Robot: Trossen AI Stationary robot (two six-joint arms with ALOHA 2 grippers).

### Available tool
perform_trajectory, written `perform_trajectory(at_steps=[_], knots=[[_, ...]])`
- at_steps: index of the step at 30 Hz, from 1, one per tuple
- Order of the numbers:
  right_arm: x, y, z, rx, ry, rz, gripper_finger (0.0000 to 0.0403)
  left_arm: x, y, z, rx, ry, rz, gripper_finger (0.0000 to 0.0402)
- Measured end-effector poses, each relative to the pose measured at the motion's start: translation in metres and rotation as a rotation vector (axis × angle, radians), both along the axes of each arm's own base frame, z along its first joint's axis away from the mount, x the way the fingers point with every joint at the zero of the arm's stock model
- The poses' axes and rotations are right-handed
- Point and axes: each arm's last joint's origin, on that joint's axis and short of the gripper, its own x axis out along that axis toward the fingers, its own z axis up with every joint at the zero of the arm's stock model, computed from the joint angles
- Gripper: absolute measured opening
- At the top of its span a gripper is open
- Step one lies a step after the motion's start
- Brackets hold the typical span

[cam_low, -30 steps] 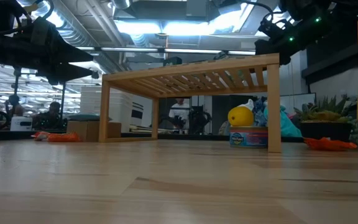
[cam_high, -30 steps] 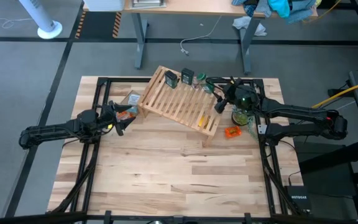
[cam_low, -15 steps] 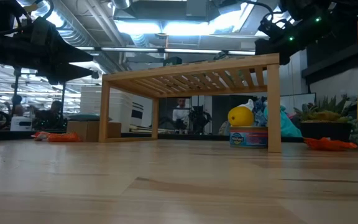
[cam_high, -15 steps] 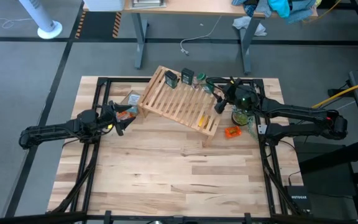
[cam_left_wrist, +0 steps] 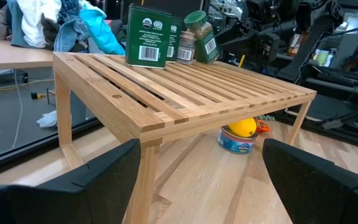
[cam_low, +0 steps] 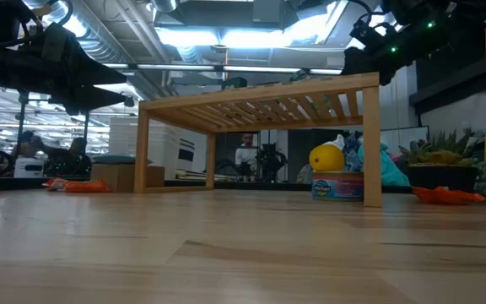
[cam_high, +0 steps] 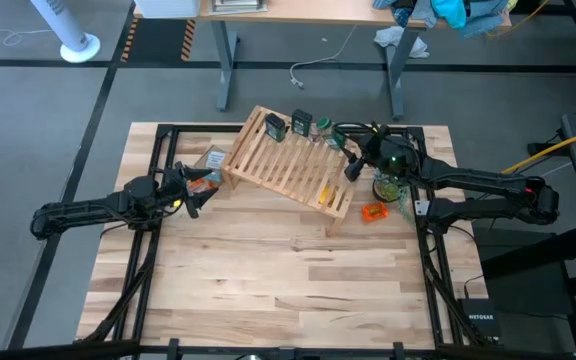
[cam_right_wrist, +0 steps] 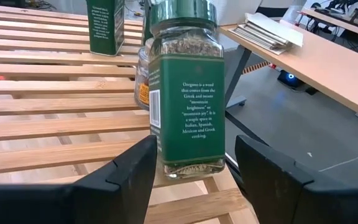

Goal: Shelf spices
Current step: Remove the green seasoning bottle from the shelf

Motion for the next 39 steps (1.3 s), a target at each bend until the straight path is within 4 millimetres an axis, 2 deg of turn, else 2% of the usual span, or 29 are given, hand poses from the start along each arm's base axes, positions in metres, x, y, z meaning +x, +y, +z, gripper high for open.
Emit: perform_trajectory(at_steps=[5,14,17,24,26,33,39], knots=[[0.001,0.002,0.001,-0.018,0.019,0.092,0.0223,0.0,0.0,0.0,0.0,0.0,0.0,0.0331],[-0.002,0.0,0.008,-0.065,-0.017,0.057,0.0226,0.0,0.0,0.0,0.0,0.0,0.0,0.0331],[-0.002,0.0,0.009,-0.073,-0.027,0.057,0.0251,0.0,0.0,0.0,0.0,0.0,0.0,0.0331],[-0.007,-0.011,0.009,-0.041,-0.048,0.043,0.0371,0.0,0.0,0.0,0.0,0.0,0.0,0.0331],[-0.01,-0.016,0.008,-0.002,-0.073,0.04,0.0392,0.0,0.0,0.0,0.0,0.0,0.0,0.0331],[-0.018,-0.029,0.008,0.081,-0.128,0.136,0.0376,0.0,0.0,0.0,0.0,0.0,0.0,0.0331],[-0.023,-0.041,0.005,0.125,-0.142,0.155,0.0397,0.0,0.0,0.0,0.0,0.0,0.0,0.0331]])
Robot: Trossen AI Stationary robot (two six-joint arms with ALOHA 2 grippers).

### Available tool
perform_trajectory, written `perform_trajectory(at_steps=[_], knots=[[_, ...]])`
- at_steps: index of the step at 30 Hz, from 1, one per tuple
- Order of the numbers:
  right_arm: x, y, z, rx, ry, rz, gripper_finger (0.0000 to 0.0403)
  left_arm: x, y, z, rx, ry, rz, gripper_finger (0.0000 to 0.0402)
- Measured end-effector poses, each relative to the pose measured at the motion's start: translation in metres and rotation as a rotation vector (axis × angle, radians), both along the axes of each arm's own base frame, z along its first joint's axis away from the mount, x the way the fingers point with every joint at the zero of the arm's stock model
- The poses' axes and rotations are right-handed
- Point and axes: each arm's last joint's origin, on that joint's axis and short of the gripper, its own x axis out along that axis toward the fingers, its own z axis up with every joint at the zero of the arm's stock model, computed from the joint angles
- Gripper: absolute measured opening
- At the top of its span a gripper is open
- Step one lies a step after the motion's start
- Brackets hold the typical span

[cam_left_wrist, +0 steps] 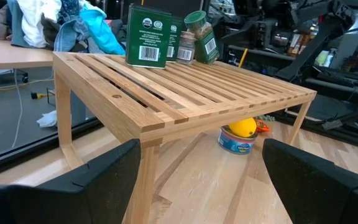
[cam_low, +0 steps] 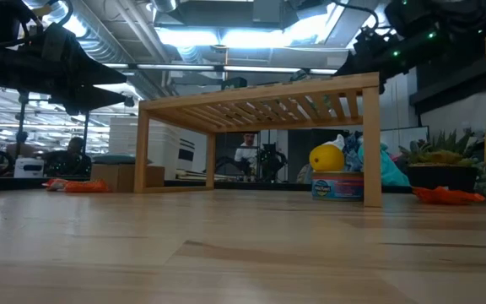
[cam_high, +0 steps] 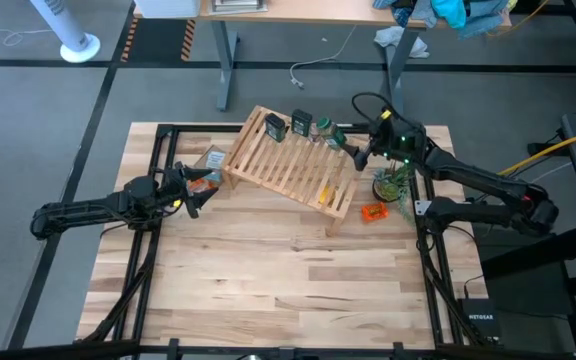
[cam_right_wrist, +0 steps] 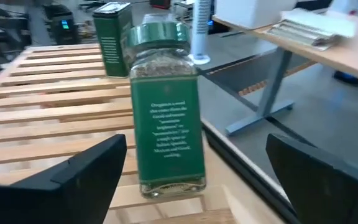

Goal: Shelf spices
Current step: Remove the green seasoning bottle from the shelf

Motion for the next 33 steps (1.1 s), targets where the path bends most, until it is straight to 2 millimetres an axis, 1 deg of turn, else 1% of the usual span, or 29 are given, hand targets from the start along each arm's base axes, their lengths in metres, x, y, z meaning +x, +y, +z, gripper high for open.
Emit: perform_trajectory(at_steps=[6,12,16,20,25,29,33], knots=[[0.006,-0.007,-0.004,0.017,-0.034,0.047,0.0395,0.0,0.0,0.0,0.0,0.0,0.0,0.0331],[0.013,-0.012,-0.014,0.05,-0.006,0.067,0.0395,0.0,0.0,0.0,0.0,0.0,0.0,0.0331],[0.019,-0.016,-0.017,0.038,-0.027,0.084,0.0395,0.0,0.0,0.0,0.0,0.0,0.0,0.0331],[0.022,-0.018,-0.019,0.033,-0.032,0.084,0.0395,0.0,0.0,0.0,0.0,-0.001,0.0,0.0331],[0.021,-0.019,-0.02,0.031,-0.023,0.041,0.0394,0.0,0.0,0.0,0.0,0.0,0.001,0.0331],[0.021,-0.02,-0.02,0.044,-0.029,0.026,0.0374,0.0,0.0,0.0,0.0,-0.001,0.0,0.0331],[0.021,-0.019,-0.02,0.057,-0.032,0.023,0.0329,0.0,0.0,0.0,0.0,0.0,0.0,0.0331]])
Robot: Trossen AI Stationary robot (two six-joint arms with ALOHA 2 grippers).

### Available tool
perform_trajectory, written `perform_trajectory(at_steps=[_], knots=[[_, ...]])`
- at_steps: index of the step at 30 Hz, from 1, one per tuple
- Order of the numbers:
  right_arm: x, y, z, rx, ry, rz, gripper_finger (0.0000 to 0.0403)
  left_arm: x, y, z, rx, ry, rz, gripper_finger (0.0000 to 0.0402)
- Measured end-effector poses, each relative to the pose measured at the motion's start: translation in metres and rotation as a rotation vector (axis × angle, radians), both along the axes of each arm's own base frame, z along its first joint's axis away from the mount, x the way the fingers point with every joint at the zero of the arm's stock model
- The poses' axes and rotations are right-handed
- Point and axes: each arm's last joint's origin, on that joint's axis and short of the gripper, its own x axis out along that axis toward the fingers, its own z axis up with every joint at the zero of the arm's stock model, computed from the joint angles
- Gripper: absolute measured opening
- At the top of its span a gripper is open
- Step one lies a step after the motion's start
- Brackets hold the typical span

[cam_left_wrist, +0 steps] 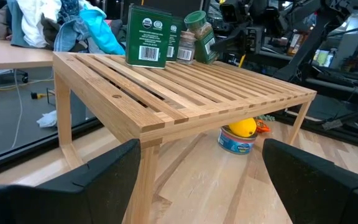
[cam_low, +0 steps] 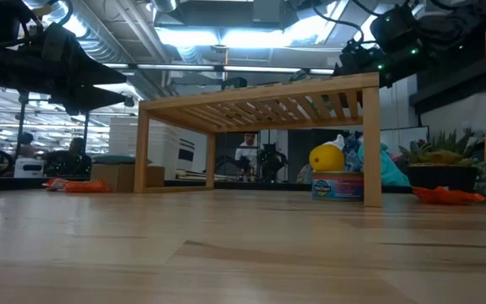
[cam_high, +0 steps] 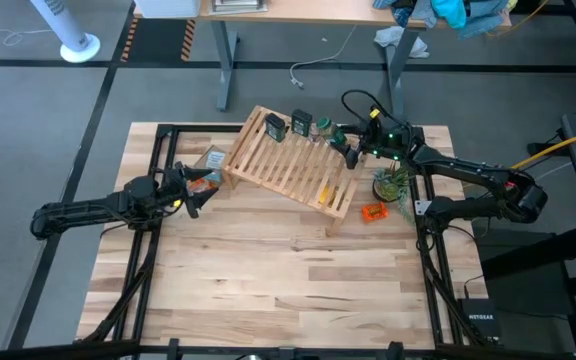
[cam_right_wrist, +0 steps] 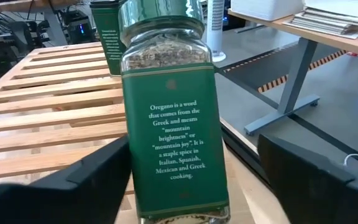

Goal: Shelf spices
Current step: Remove the green seasoning bottle from the shelf

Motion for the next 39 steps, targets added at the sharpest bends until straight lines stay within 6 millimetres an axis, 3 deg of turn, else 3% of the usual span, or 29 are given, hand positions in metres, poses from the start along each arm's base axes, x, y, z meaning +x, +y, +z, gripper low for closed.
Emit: perform_trajectory(at_steps=[9,24,34,39], knots=[[0.0,0.001,-0.002,0.051,0.005,-0.001,0.0203,0.0,0.0,0.0,0.0,0.0,0.0,0.0331],[-0.012,0.01,0.008,0.031,0.022,0.001,0.0205,0.0,0.0,0.0,0.0,0.0,0.0,0.0331],[-0.042,0.035,0.032,0.006,0.002,-0.014,0.0206,0.0,0.0,0.0,0.0,0.0,0.0,0.0331],[-0.056,0.058,0.041,-0.008,0.008,-0.005,0.0209,0.0,0.0,0.0,0.0,0.0,0.0,0.0331]])
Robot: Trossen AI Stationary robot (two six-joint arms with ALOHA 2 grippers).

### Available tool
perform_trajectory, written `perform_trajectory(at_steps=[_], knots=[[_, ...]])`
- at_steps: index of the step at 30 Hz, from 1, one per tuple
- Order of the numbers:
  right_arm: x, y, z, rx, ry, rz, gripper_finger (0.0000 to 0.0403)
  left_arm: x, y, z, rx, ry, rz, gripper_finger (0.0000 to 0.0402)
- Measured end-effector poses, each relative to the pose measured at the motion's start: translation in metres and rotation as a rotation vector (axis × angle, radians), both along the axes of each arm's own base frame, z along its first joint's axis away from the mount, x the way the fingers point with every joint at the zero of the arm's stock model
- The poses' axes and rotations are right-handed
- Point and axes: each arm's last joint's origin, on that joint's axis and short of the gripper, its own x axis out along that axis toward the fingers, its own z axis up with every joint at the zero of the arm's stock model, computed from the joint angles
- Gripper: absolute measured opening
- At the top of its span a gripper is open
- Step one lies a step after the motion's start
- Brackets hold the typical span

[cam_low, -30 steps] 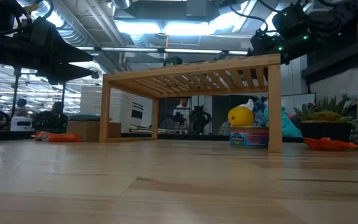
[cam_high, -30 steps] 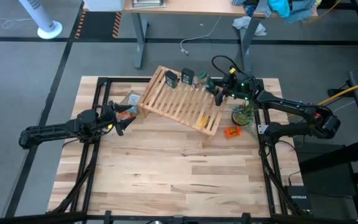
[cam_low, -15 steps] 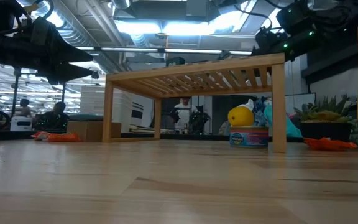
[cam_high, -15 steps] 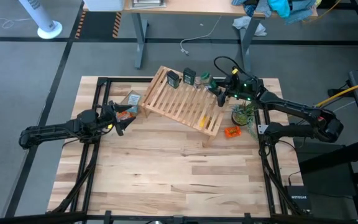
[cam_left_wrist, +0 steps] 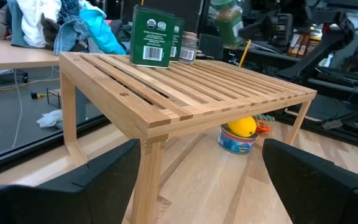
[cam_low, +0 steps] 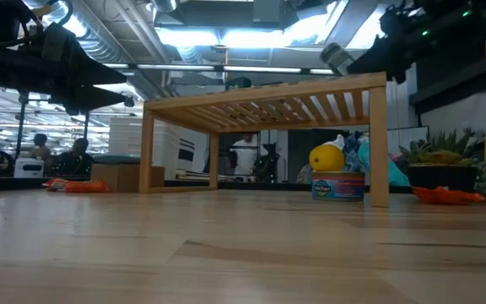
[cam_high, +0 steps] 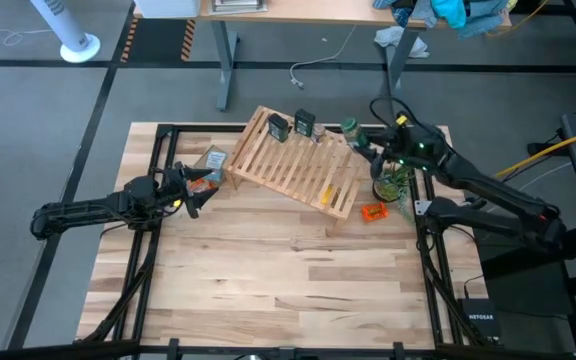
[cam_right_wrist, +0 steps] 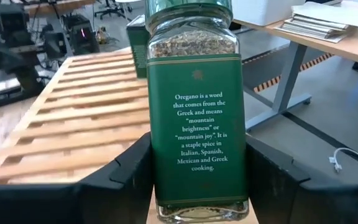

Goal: Shelf spices
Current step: Remove the green seasoning bottle from the shelf

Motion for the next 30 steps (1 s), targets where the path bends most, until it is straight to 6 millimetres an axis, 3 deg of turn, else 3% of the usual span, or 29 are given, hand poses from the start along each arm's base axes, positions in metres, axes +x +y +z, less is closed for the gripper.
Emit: perform_trajectory(at_steps=[12,20,30], knots=[[-0.012,0.067,0.008,0.006,-0.031,0.015,0.0212,0.0,0.0,0.0,0.0,0.0,0.0,0.0331],[0.002,0.113,-0.003,0.025,-0.036,0.088,0.0212,0.0,0.0,0.0,0.0,0.0,0.0,0.0331],[0.024,0.192,-0.028,-0.071,-0.069,0.146,0.0213,0.0,0.0,0.0,0.0,0.0,0.0,0.0331]])
